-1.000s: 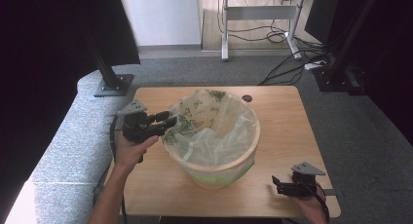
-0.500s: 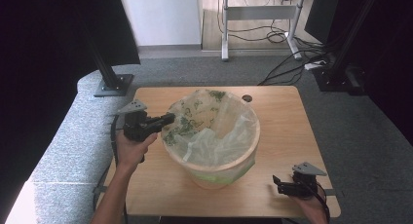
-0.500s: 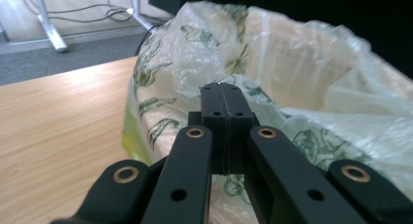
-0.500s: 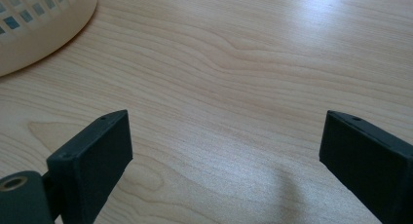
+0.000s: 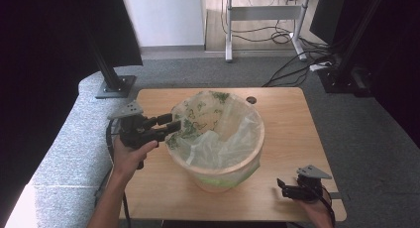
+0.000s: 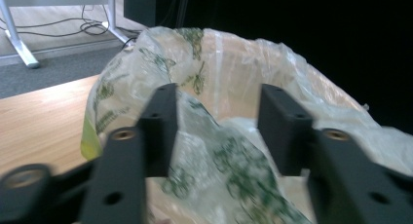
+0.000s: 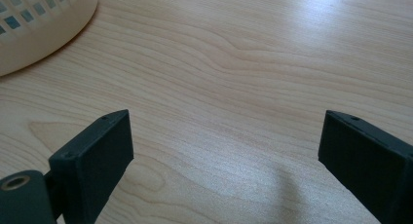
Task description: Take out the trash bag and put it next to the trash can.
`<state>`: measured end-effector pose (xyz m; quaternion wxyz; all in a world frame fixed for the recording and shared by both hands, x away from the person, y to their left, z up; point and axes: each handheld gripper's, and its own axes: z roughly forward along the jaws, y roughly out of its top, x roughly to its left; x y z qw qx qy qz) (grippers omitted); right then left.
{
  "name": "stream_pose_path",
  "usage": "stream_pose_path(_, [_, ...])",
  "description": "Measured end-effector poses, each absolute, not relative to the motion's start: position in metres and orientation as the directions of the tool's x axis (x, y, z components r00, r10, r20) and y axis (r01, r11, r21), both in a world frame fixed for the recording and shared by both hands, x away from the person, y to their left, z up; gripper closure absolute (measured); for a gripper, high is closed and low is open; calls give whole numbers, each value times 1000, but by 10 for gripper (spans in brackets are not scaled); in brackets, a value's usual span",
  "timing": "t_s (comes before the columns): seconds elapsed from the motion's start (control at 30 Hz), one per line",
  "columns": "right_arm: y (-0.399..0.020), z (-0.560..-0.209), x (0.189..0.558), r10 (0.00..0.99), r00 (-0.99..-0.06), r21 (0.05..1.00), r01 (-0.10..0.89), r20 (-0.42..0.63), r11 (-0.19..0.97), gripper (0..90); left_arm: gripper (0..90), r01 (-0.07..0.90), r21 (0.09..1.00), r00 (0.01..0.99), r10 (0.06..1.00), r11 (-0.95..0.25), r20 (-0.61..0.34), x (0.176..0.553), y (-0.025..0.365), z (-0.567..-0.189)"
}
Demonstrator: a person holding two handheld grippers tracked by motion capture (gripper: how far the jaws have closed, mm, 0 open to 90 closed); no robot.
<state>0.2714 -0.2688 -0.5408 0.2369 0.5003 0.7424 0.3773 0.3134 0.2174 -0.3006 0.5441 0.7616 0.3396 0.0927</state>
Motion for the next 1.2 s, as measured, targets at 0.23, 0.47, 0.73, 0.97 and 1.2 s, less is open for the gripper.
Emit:
stream_pose_path(0.23, [-266, -542, 272, 920, -391, 793, 567, 21, 223, 58, 363, 400, 884, 766, 618, -242, -178, 299, 212, -308])
stream_pose_path(0.47, [-265, -542, 272, 920, -392, 792, 567, 17, 227, 60, 596, 394, 874, 762, 633, -286, -136, 295, 207, -319])
stream_pose_path(0.73, [-265, -540, 270, 919, -394, 806, 546, 6, 229, 82, 888, 411, 868, 754, 639, -280, -151, 297, 203, -317])
stream_pose_path(0.97, [-267, -530, 270, 912, -410, 843, 499, 26, 200, 97, 900, 390, 877, 779, 608, -280, -153, 298, 199, -302])
stream_pose_path(1.2, [-264, -496, 266, 881, -471, 901, 401, 48, 165, 109, 900, 362, 884, 796, 592, -295, -128, 300, 190, -285])
